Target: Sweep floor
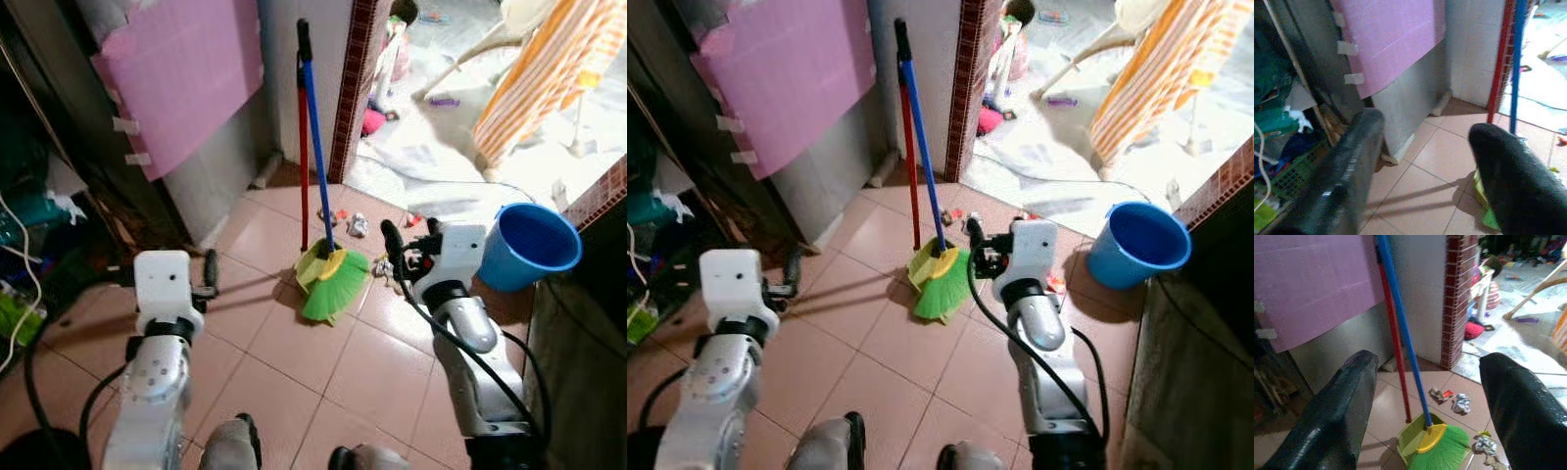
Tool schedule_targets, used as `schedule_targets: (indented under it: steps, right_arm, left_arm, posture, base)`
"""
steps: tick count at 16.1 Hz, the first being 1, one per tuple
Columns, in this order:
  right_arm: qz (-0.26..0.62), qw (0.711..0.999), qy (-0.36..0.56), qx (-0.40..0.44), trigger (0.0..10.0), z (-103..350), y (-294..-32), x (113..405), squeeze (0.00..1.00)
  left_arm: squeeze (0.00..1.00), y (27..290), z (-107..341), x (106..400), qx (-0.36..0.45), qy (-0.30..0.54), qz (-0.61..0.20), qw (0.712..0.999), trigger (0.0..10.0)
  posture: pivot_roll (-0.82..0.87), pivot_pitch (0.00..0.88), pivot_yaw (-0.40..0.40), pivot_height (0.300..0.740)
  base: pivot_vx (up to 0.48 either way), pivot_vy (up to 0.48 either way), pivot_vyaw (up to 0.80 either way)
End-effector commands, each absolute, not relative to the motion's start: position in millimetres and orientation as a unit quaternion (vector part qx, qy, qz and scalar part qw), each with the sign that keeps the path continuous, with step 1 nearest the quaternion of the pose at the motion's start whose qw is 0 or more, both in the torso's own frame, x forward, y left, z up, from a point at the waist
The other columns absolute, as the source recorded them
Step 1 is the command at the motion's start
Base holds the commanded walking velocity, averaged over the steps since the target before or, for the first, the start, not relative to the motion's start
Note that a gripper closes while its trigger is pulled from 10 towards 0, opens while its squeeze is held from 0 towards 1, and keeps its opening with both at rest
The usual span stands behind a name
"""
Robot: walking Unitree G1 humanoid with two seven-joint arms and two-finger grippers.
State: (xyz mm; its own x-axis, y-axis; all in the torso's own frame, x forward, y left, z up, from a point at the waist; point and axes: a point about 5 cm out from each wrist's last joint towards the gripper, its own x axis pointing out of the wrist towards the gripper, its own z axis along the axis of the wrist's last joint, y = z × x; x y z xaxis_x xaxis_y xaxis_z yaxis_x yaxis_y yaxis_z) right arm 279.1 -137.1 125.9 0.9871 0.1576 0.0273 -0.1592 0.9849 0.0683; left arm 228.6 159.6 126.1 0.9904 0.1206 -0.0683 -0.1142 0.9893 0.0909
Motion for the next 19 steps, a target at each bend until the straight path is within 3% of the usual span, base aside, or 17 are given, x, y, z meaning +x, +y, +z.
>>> schedule_targets:
  steps: [1, 2, 3, 4, 18, 19]
  right_arm:
    - [0.070, 0.997, -0.009, 0.023, 10.0, 125.3, -141.1, 277.7, 0.00]
    - [0.070, 0.997, -0.007, 0.030, 10.0, 124.5, -141.1, 277.4, 1.00]
    - [0.068, 0.997, -0.007, 0.028, 10.0, 124.0, -141.9, 277.3, 1.00]
    - [0.068, 0.997, -0.005, 0.030, 10.0, 123.2, -142.3, 277.4, 1.00]
    - [0.077, 0.996, 0.008, 0.054, 10.0, 118.3, -140.4, 278.0, 1.00]
    - [0.098, 0.994, 0.004, 0.054, 10.0, 120.8, -133.5, 278.6, 0.24]
  left_arm:
    - [0.00, 159.1, 124.8, 227.3, 0.037, 0.042, 0.062, 0.996, 10.0]
    - [0.00, 159.1, 124.8, 227.4, 0.031, 0.043, 0.063, 0.997, 10.0]
    - [0.00, 157.8, 126.4, 227.6, 0.036, 0.035, 0.053, 0.997, 10.0]
    - [1.00, 156.3, 125.9, 227.1, 0.017, 0.035, 0.052, 0.998, 10.0]
    - [1.00, 155.6, 128.8, 233.2, 0.016, 0.033, 0.050, 0.998, 10.0]
    - [0.50, 157.7, 133.0, 236.6, 0.022, 0.027, 0.044, 0.998, 10.0]
  posture:
    - [0.05, 0.139, -0.038, 0.740]
    - [0.05, 0.140, -0.038, 0.740]
    - [0.05, 0.141, -0.039, 0.740]
    - [0.05, 0.141, -0.039, 0.740]
    - [0.05, 0.140, -0.057, 0.740]
    - [0.06, 0.138, -0.062, 0.740]
  base:
    - [0.000, 0.000, 0.00]
    - [0.000, 0.000, 0.00]
    - [0.000, 0.000, 0.00]
    - [0.000, 0.000, 0.00]
    - [0.000, 0.000, 0.00]
    - [0.000, 0.000, 0.00]
